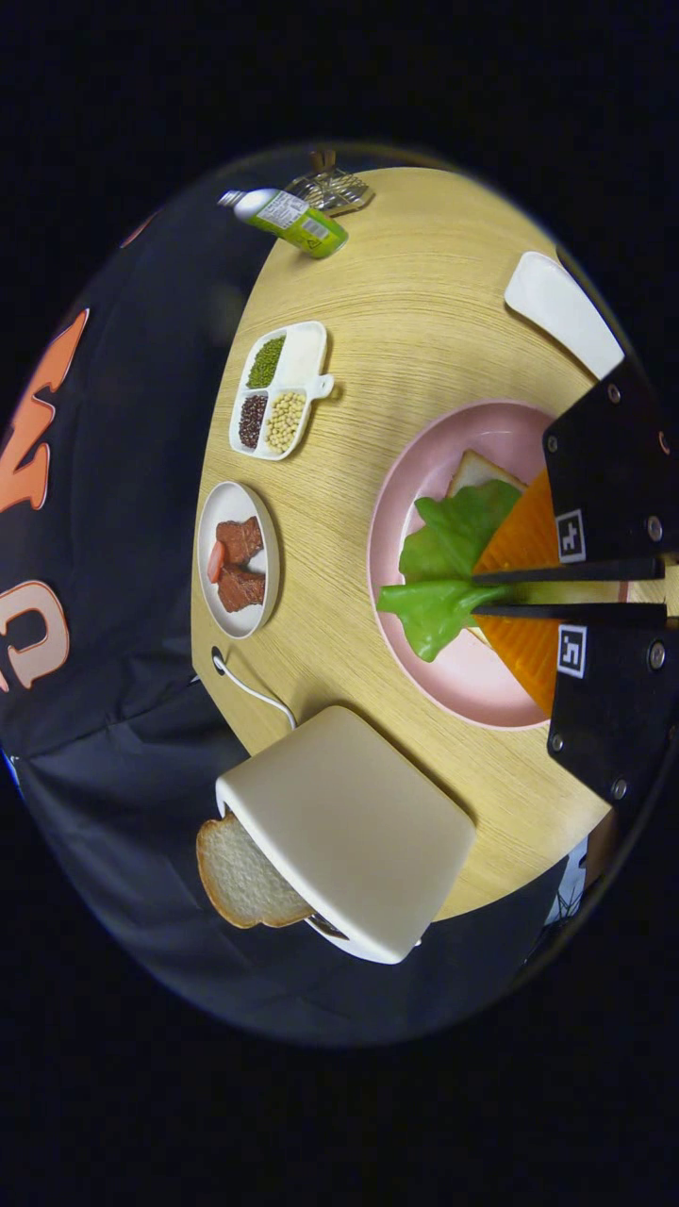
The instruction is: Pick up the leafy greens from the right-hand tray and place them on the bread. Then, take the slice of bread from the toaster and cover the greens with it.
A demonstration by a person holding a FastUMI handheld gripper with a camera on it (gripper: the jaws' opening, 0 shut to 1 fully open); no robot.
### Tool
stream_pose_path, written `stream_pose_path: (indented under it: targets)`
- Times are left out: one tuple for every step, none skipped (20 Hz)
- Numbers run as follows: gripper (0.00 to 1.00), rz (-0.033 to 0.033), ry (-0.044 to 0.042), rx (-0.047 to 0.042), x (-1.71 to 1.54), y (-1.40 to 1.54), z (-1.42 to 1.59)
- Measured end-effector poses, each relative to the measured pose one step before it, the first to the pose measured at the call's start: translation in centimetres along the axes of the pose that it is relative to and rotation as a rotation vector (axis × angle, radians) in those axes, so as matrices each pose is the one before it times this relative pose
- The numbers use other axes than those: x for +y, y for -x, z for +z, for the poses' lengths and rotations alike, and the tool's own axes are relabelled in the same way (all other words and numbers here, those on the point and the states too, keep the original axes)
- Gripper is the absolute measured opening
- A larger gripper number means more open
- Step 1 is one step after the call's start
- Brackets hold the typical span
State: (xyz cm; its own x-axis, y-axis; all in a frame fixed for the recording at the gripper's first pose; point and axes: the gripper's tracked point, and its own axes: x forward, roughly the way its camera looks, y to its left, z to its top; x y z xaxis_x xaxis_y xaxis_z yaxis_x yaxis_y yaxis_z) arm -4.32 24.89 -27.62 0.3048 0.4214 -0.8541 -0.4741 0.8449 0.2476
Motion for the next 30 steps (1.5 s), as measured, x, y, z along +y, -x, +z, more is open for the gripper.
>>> stream_pose_path:
  targets:
    - [0.15, -0.00712, -0.00867, -0.00885, 0.027, 0.102, 0.356]
    - [0.18, 0.00172, -0.00751, -0.00924, 0.214, 0.232, 0.369]
    - [0.25, 0.00519, -0.0052, -0.01328, 0.326, 0.441, 0.486]
    - [0.29, 0.00555, -0.00058, -0.02001, 0.228, 0.399, 0.743]
    - [0.32, 0.00266, 0.00139, -0.02046, 0.275, 0.532, 0.722]
    - [0.34, 0.00453, -0.00005, -0.01444, 0.4, 0.426, 0.68]
    - [0.38, 0.01008, -0.00172, -0.00885, 0.572, 0.532, 0.531]
    - [0.41, 0.01086, -0.00912, -0.00981, 0.539, 0.512, 0.701]
    - [0.48, 0.02123, -0.01069, -0.01873, 0.815, 0.47, 0.879]
    - [0.52, 0.02326, -0.00439, -0.01161, 0.943, 0.369, 0.819]
    - [0.61, 0.01553, -0.00061, -0.00647, 0.787, 0.399, 0.603]
    - [0.65, 0.00752, 0.00386, -0.00691, 0.571, 0.298, 0.808]
    - [0.73, 0.00452, 0.00426, -0.00416, 0.615, 0.156, 0.651]
    - [0.77, 0.0044, 0.0029, -0.00078, 0.613, 0.209, 0.693]
    - [0.83, 0.00916, -0.00167, 0.0001, 0.824, 0.172, 0.755]
    - [0.86, 0.0101, -0.00232, 0.00331, 0.909, 0.147, 0.668]
    - [0.91, 0.00703, -0.00216, -0.00078, 0.849, 0.007, 0.719]
    - [0.93, -0.00111, 0.00323, 0.00319, 0.63, -0.042, 0.674]
    - [0.95, 0.00507, 0.00437, 0.00051, 0.735, 0.15, 0.928]
    - [0.96, 0.00865, 0.00107, -0.00043, 0.874, 0.041, 0.841]
    - [0.97, 0.0133, -0.00342, 0.00551, 1.074, -0.134, 0.424]
    - [0.97, 0.01759, -0.00905, 0.00866, 1.008, -0.081, 0.477]
    - [0.97, 0.01701, -0.01344, 0.00989, 1.026, -0.142, 0.463]
    - [0.97, 0.01267, -0.00884, 0.0111, 0.986, -0.36, 0.471]
    - [0.97, 0.00857, -0.00209, 0.01129, 0.783, -0.298, 0.325]
    - [0.97, 0.00065, 0.00297, 0.01161, 0.5, -0.393, 0.331]
    - [0.97, 0.00057, 0.00201, 0.01001, 0.619, -0.363, 0.316]
    - [0.97, 0.00551, -0.00221, 0.00922, 0.721, -0.433, 0.397]
    - [0.97, 0.00912, -0.00381, 0.01088, 0.808, -0.44, 0.293]
    - [0.97, 0.00943, -0.0041, 0.01211, 0.6, -0.518, 0.214]
